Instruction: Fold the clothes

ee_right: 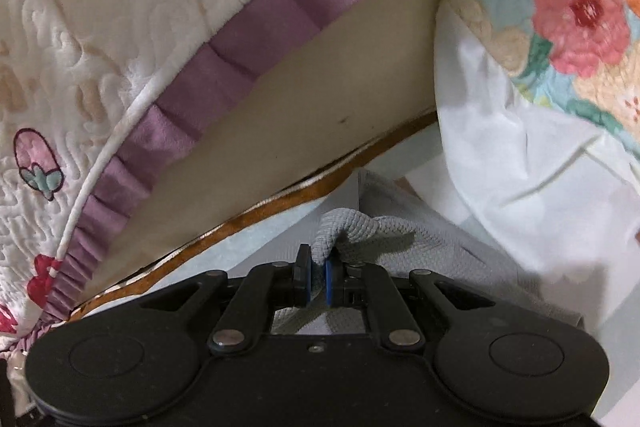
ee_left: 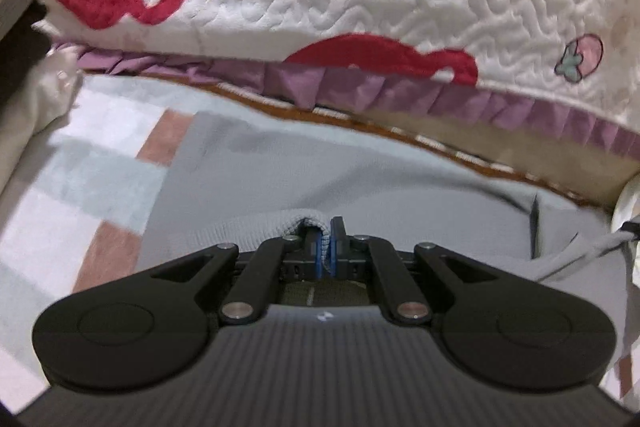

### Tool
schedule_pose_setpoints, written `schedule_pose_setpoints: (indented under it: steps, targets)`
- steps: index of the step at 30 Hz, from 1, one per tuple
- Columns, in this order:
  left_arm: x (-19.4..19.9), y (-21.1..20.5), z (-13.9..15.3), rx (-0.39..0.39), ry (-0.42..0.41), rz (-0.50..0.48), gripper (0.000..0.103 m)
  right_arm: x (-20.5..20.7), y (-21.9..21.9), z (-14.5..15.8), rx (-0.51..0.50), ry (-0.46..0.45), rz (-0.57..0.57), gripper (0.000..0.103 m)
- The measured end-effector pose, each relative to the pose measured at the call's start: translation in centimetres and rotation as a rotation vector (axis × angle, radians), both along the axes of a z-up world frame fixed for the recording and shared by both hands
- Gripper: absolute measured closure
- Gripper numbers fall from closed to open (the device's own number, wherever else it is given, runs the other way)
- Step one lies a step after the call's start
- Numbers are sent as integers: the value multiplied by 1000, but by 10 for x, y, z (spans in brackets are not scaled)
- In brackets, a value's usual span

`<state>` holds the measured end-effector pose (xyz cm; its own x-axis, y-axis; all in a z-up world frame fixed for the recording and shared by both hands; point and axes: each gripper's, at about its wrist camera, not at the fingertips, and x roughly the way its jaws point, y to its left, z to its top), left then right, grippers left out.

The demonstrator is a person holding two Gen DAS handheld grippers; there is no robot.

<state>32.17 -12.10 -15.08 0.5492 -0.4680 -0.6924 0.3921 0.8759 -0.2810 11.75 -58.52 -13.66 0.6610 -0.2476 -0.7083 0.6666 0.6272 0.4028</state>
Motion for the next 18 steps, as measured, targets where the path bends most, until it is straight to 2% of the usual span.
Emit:
schedule_pose_setpoints:
  steps: [3, 7, 12, 15, 18]
  targets:
    - [5, -4, 0, -13, -46, -4, 100, 8, -5, 3, 3, 23, 17, 94]
    - [9, 5, -10, -86, -40, 4, 100, 17, -13, 1, 24, 44, 12, 94]
    - [5, 12, -22, -90, -51, 3, 100, 26, -15, -2, 15, 37, 53, 94]
    - [10, 7, -21, -107, -61, 1, 100, 27, -14, -2, 17, 54, 37, 94]
    - [6, -1, -20, -73, -128, -51, 100, 28, -11, -3, 13, 65, 23, 94]
